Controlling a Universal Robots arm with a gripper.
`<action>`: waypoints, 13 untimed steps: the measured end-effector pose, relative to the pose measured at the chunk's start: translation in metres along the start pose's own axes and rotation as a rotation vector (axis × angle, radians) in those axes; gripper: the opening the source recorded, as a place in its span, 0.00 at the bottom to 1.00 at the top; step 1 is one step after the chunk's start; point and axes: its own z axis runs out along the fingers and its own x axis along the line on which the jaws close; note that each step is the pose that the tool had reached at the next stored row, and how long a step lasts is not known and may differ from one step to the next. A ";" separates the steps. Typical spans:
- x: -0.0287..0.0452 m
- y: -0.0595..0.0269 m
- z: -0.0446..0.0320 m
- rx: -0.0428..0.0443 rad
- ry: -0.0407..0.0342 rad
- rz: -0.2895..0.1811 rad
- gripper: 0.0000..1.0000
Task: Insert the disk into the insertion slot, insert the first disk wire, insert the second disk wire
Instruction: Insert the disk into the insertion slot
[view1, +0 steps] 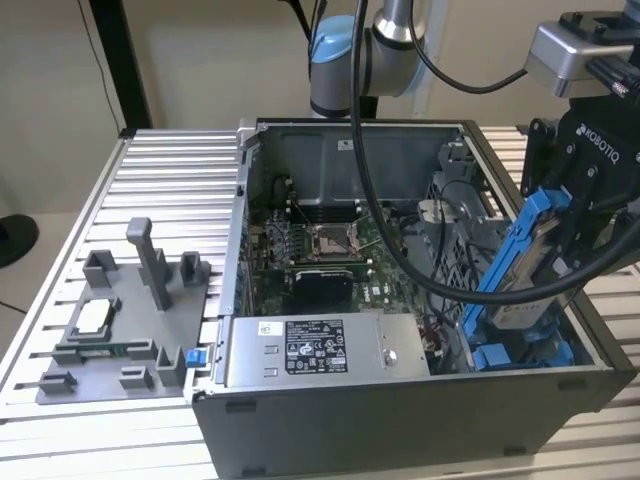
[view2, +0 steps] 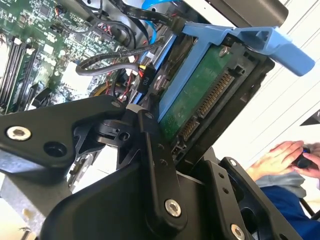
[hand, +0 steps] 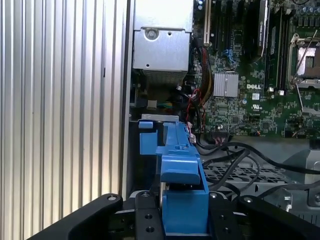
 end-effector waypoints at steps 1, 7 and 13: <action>0.0000 0.0000 0.0000 0.0000 -0.0001 0.000 0.00; -0.0001 0.0012 -0.0004 0.0002 -0.0005 0.000 0.00; -0.0001 0.0080 -0.0100 0.0056 -0.0018 0.001 0.00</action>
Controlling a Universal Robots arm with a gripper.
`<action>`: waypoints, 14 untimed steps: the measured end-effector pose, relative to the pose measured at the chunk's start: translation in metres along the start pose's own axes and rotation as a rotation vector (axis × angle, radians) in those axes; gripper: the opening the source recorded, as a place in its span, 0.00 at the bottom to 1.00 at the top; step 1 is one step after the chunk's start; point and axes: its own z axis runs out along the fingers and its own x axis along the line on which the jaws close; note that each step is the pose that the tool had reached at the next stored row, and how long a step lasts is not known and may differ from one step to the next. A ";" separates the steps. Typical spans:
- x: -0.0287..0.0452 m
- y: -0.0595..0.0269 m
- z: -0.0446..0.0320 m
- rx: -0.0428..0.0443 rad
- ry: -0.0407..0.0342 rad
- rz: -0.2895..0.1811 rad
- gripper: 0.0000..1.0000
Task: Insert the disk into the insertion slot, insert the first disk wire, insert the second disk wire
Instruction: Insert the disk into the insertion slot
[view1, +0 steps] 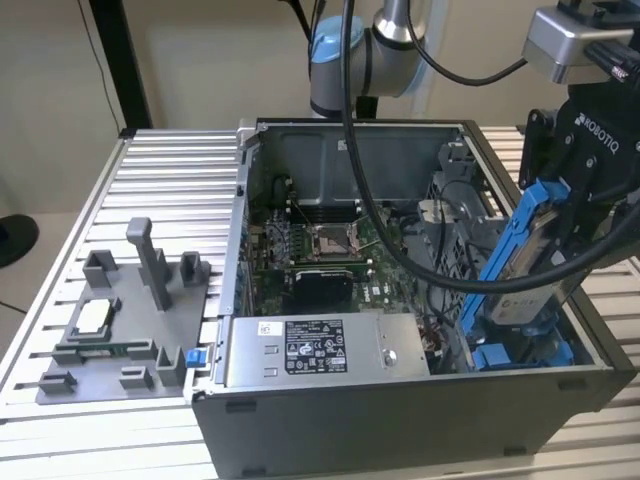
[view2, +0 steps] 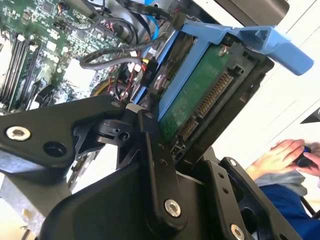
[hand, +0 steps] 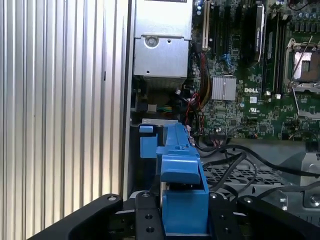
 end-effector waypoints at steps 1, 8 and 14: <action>0.0000 0.0002 -0.0001 0.0076 -0.0042 0.000 0.00; 0.0001 0.0067 0.0002 0.0492 -0.0080 -0.001 0.00; 0.0005 0.0074 0.0026 0.0492 -0.0075 -0.001 0.00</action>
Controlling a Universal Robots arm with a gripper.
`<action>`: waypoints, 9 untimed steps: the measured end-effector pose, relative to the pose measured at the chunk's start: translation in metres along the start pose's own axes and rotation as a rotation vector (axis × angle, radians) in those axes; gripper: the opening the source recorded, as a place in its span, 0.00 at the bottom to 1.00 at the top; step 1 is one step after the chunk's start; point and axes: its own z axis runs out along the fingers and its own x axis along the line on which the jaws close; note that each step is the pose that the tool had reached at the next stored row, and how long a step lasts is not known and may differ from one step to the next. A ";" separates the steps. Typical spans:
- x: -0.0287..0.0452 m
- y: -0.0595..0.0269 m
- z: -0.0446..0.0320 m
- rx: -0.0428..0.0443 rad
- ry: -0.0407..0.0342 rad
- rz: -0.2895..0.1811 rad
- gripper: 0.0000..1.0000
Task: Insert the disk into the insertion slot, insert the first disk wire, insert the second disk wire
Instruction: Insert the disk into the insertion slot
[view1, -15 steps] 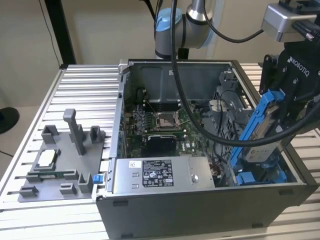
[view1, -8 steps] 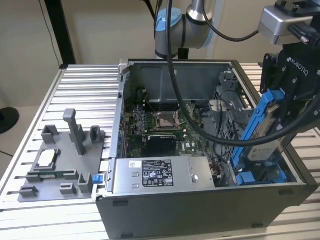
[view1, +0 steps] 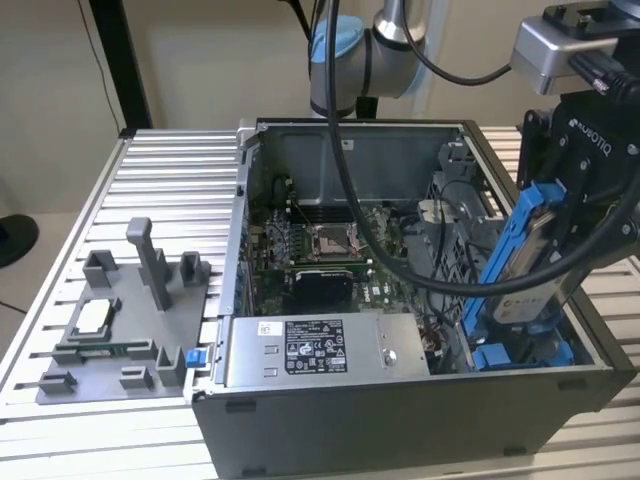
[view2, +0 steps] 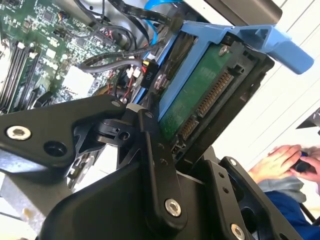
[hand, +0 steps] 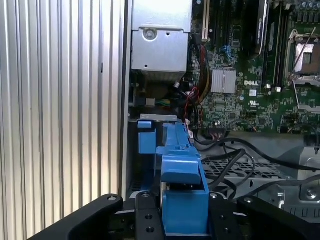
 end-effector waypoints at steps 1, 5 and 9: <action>0.0001 0.0000 0.0009 0.0001 -0.0002 0.000 0.00; 0.0001 0.0002 0.0049 -0.0004 0.0002 0.000 0.00; 0.0006 0.0002 0.0067 0.0002 -0.0003 0.000 0.00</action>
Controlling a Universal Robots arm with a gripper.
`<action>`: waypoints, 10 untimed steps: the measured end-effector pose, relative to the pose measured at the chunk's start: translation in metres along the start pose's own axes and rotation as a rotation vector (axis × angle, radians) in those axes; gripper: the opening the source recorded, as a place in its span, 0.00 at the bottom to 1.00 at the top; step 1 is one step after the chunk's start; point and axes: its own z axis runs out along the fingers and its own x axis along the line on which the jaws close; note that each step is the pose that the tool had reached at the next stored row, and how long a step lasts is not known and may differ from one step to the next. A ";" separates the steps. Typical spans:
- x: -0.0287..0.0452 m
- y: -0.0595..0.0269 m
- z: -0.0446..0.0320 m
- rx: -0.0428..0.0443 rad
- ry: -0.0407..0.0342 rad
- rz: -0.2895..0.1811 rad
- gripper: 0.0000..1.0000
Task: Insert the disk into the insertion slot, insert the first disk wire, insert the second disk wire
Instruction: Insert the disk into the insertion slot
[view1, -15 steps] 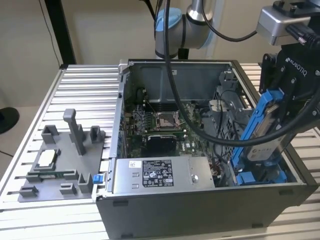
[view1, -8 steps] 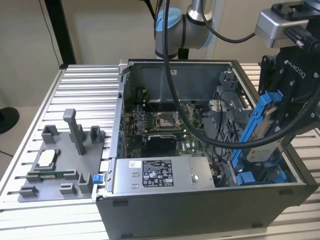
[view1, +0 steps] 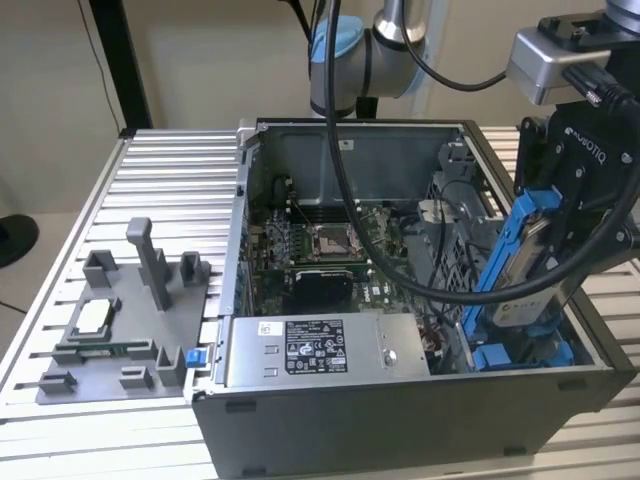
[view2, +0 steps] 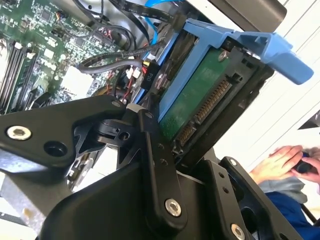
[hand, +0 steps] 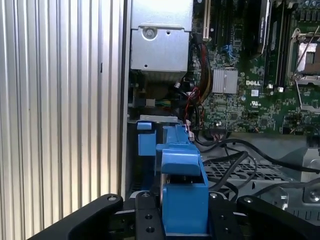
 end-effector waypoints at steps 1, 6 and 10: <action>0.0005 0.0001 0.0001 0.0000 -0.0002 0.000 0.00; 0.0028 0.0002 -0.0020 -0.0007 -0.0012 0.000 0.00; 0.0042 0.0006 -0.0030 -0.0024 -0.0004 0.002 0.00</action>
